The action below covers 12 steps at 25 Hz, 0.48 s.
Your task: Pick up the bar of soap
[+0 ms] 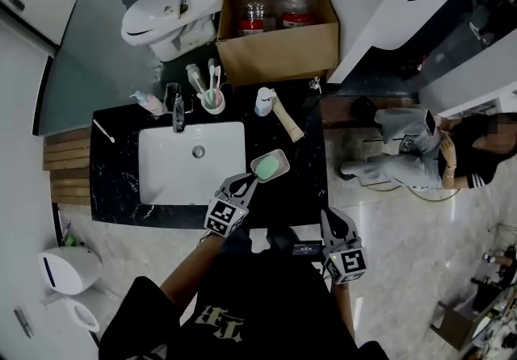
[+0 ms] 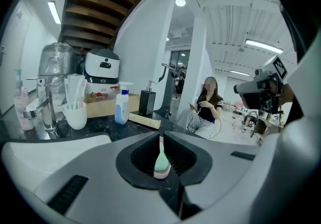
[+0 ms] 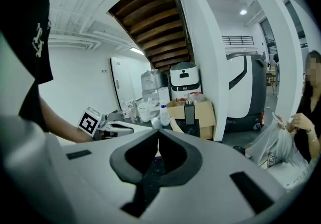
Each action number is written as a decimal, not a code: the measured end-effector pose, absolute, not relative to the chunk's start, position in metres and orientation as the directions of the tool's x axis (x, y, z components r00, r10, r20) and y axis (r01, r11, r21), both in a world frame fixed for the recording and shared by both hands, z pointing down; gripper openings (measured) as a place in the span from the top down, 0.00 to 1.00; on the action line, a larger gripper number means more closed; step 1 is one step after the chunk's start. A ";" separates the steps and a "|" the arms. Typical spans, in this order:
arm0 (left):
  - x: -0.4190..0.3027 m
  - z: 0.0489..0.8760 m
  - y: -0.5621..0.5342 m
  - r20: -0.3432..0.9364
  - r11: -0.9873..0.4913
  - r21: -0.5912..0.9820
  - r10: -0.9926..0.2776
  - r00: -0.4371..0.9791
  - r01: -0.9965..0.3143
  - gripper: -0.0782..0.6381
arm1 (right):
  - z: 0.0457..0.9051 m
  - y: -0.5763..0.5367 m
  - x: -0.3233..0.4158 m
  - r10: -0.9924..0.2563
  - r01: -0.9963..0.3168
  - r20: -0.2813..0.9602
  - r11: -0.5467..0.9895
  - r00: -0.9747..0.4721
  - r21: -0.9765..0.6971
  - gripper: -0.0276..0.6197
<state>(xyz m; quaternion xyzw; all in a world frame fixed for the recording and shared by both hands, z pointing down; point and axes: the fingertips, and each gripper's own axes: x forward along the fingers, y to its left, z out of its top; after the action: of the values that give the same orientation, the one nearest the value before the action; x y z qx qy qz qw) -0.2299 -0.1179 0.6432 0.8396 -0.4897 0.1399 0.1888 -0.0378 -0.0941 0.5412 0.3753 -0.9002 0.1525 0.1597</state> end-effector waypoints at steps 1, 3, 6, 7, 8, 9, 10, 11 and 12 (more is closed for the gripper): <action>-0.229 0.647 -0.120 0.428 -0.449 0.182 -0.765 0.482 -0.875 0.88 | 0.542 -0.093 -0.036 -0.632 -0.730 0.404 0.667 -0.661 -0.152 0.94; -0.226 0.655 -0.125 0.449 -0.452 0.192 -0.749 0.487 -0.871 0.88 | 0.544 -0.092 -0.032 -0.641 -0.740 0.409 0.657 -0.649 -0.144 0.94; -0.220 0.671 -0.129 0.502 -0.458 0.201 -0.711 0.492 -0.866 0.81 | 0.546 -0.090 -0.027 -0.657 -0.758 0.415 0.636 -0.629 -0.141 0.94; -0.220 0.677 -0.131 0.524 -0.457 0.197 -0.698 0.487 -0.867 0.78 | 0.546 -0.090 -0.027 -0.662 -0.763 0.416 0.631 -0.624 -0.142 0.94; -0.220 0.683 -0.133 0.548 -0.456 0.190 -0.685 0.479 -0.869 0.74 | 0.547 -0.090 -0.026 -0.664 -0.766 0.415 0.627 -0.622 -0.144 0.94; -0.221 0.689 -0.135 0.572 -0.455 0.185 -0.671 0.472 -0.871 0.71 | 0.548 -0.089 -0.026 -0.665 -0.767 0.415 0.624 -0.621 -0.147 0.94; -0.220 0.695 -0.137 0.593 -0.455 0.183 -0.656 0.467 -0.872 0.67 | 0.550 -0.088 -0.026 -0.666 -0.769 0.416 0.621 -0.619 -0.152 0.94; -0.219 0.699 -0.139 0.612 -0.456 0.182 -0.641 0.464 -0.871 0.64 | 0.551 -0.087 -0.024 -0.666 -0.772 0.418 0.617 -0.617 -0.157 0.94; -0.217 0.703 -0.141 0.630 -0.459 0.181 -0.625 0.461 -0.870 0.61 | 0.553 -0.086 -0.023 -0.668 -0.774 0.419 0.613 -0.615 -0.160 0.94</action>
<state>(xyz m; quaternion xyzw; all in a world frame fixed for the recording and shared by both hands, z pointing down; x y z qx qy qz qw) -0.2167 -0.1414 0.7026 0.8178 -0.4570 0.2461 0.2484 -0.0230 -0.0863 0.5529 0.4079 -0.8835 0.1648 0.1611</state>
